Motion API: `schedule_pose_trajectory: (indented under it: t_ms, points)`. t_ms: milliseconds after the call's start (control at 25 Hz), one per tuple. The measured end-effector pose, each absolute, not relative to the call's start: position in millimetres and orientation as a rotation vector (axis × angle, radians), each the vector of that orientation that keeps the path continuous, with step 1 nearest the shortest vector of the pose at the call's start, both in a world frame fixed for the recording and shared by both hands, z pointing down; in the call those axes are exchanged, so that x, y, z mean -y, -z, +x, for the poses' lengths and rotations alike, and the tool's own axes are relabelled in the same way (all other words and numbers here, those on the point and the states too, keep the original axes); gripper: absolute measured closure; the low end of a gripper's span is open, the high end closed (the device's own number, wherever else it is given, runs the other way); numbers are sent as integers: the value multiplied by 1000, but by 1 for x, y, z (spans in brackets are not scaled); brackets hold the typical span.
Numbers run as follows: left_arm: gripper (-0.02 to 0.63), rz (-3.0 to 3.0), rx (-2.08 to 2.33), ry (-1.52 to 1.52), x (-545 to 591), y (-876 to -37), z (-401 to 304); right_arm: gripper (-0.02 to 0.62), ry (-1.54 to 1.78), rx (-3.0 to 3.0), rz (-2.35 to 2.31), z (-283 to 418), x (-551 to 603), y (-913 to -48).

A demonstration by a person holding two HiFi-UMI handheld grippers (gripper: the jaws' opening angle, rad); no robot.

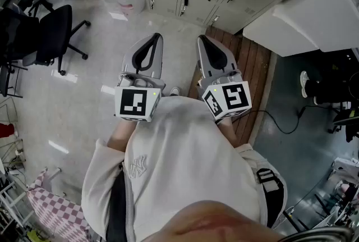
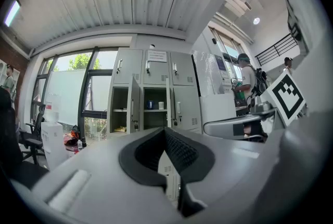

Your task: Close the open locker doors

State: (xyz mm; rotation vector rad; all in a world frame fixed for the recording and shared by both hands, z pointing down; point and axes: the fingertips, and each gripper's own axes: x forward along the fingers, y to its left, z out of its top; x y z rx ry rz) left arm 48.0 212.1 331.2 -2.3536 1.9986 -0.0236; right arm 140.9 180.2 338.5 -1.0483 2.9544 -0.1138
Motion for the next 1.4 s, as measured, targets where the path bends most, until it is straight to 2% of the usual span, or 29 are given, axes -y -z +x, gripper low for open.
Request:
schedule_pose_trajectory:
  t_ms: [920,1400]
  points:
    - [604,-2345,-2007,19,-211,-328,51,580,107,-2963,-967,140,-180,-335]
    - [604,-2365,-2053,42,-167,-343,9,580,202,-2981,-1013,114,-137,-354]
